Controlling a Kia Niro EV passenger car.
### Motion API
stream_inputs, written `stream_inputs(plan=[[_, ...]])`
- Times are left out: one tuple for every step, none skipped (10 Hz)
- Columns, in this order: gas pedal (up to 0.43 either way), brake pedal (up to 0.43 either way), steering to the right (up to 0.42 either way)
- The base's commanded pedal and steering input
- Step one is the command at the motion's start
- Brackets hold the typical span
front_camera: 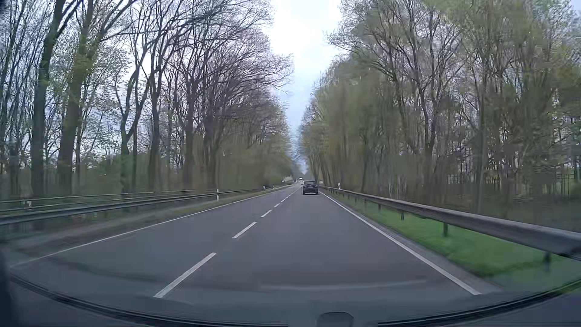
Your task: Follow the waypoints while adhering to traffic rules and regulations
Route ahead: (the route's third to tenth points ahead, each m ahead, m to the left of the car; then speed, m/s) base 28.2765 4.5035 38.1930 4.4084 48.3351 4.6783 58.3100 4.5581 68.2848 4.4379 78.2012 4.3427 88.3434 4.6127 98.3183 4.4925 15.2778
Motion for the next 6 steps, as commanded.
stream_inputs(plan=[[0.130,0.000,-0.001],[0.130,0.000,-0.001],[0.130,0.000,-0.001],[0.130,0.006,-0.001],[0.130,0.000,-0.001],[0.130,0.000,-0.002]])
